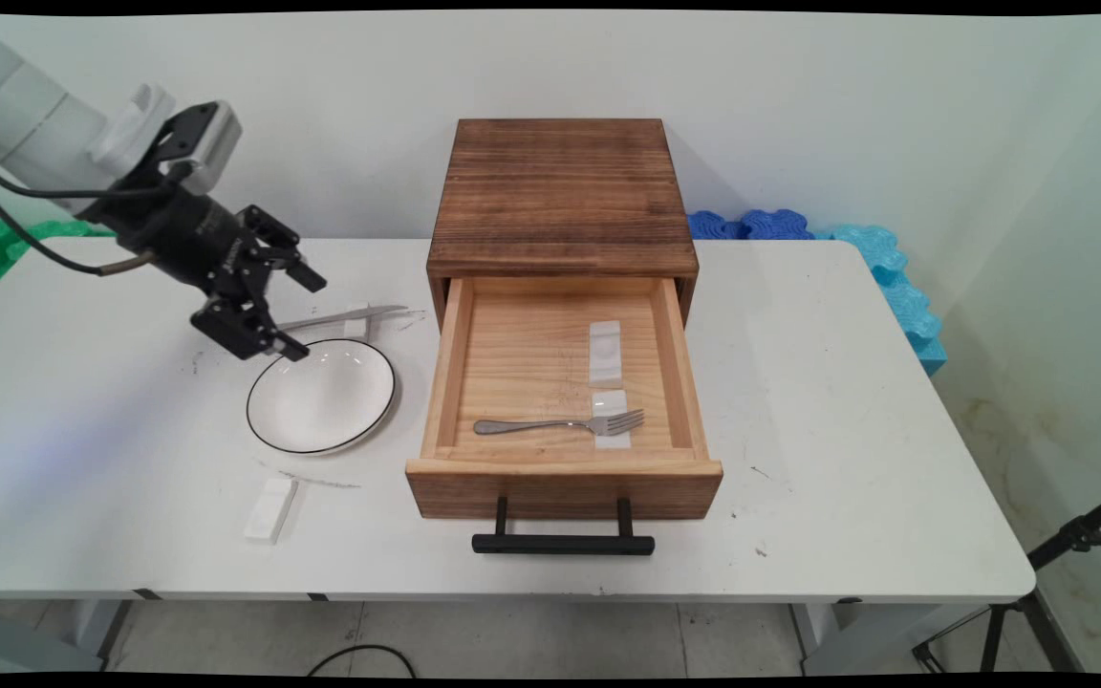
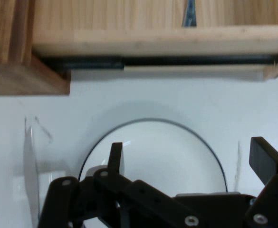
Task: Pick up the knife from the left of the white plate
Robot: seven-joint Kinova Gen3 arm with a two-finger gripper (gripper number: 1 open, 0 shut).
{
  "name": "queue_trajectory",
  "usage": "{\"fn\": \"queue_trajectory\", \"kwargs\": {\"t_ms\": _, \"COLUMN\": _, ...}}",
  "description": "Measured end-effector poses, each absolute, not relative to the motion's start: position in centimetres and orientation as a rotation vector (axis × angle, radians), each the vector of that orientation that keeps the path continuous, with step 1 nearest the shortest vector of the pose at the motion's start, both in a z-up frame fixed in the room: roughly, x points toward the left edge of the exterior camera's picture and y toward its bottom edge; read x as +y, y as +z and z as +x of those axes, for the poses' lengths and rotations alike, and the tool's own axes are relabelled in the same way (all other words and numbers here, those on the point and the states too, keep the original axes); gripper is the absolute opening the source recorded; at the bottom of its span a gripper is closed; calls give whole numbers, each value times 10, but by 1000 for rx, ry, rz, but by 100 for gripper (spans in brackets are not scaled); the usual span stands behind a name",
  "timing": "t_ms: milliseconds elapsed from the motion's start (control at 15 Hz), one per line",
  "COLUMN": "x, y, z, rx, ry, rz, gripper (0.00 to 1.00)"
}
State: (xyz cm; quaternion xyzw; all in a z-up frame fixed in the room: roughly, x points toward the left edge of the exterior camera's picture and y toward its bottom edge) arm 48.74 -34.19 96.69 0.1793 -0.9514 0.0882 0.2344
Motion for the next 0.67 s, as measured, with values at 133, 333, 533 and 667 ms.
{"fn": "queue_trajectory", "kwargs": {"t_ms": 133, "x": -341, "y": 966, "z": 496, "rx": -2619, "ry": 240, "rz": 502, "gripper": 100}}
{"fn": "queue_trajectory", "kwargs": {"t_ms": 333, "x": -342, "y": 964, "z": 509, "rx": -2631, "ry": 238, "rz": 522, "gripper": 100}}
{"fn": "queue_trajectory", "kwargs": {"t_ms": 533, "x": -345, "y": 962, "z": 520, "rx": -2641, "ry": 241, "rz": 541, "gripper": 100}}
{"fn": "queue_trajectory", "kwargs": {"t_ms": 667, "x": -347, "y": 962, "z": 526, "rx": -2646, "ry": 245, "rz": 553, "gripper": 100}}
